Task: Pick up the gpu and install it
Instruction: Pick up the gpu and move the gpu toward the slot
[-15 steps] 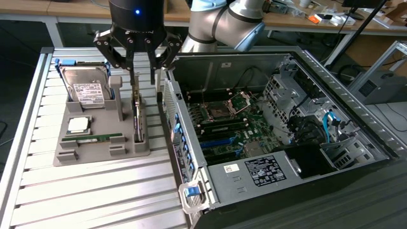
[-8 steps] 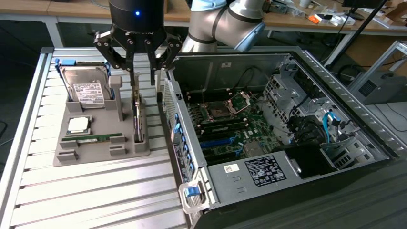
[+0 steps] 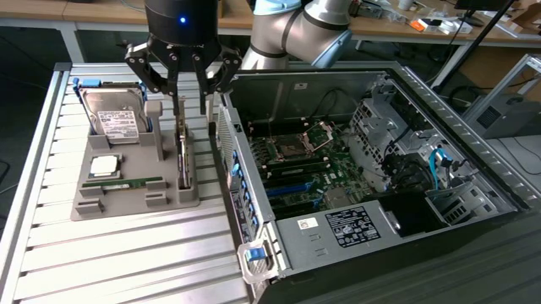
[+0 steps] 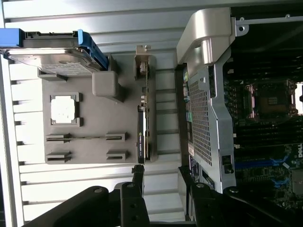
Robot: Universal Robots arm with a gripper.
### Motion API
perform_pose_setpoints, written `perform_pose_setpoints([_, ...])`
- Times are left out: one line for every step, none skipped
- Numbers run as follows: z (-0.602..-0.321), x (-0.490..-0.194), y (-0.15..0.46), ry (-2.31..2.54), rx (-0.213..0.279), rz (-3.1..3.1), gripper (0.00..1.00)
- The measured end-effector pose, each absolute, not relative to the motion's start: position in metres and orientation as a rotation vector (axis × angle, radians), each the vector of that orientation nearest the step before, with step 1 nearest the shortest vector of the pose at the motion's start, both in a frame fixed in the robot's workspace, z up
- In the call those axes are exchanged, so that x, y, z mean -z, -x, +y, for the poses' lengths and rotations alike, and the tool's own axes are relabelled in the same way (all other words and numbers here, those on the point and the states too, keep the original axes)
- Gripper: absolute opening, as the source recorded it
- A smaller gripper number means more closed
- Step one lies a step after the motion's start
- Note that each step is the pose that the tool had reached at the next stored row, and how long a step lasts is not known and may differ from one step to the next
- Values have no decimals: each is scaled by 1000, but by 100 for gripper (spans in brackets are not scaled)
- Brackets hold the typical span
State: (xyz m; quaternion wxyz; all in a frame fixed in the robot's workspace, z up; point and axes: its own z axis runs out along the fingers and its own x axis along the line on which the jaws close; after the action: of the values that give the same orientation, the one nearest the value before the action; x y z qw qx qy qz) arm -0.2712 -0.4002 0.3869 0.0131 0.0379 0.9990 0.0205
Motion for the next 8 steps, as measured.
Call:
perform_pose_setpoints([-400, -387, 271, -118, -64, 3113, 42])
perform_pose_setpoints([-400, -387, 271, -118, -64, 3113, 42])
perform_pose_setpoints([-400, -386, 271, -118, -64, 3112, 42])
perform_pose_setpoints([-400, -386, 271, -118, -64, 3113, 42])
perform_pose_setpoints([-400, -386, 271, -118, -64, 3113, 42])
perform_pose_setpoints([-400, -386, 271, -118, -64, 3112, 42])
perform_pose_setpoints([-400, -386, 271, -118, -64, 3112, 42])
perform_pose_setpoints([-400, -385, 271, -118, -64, 3113, 42])
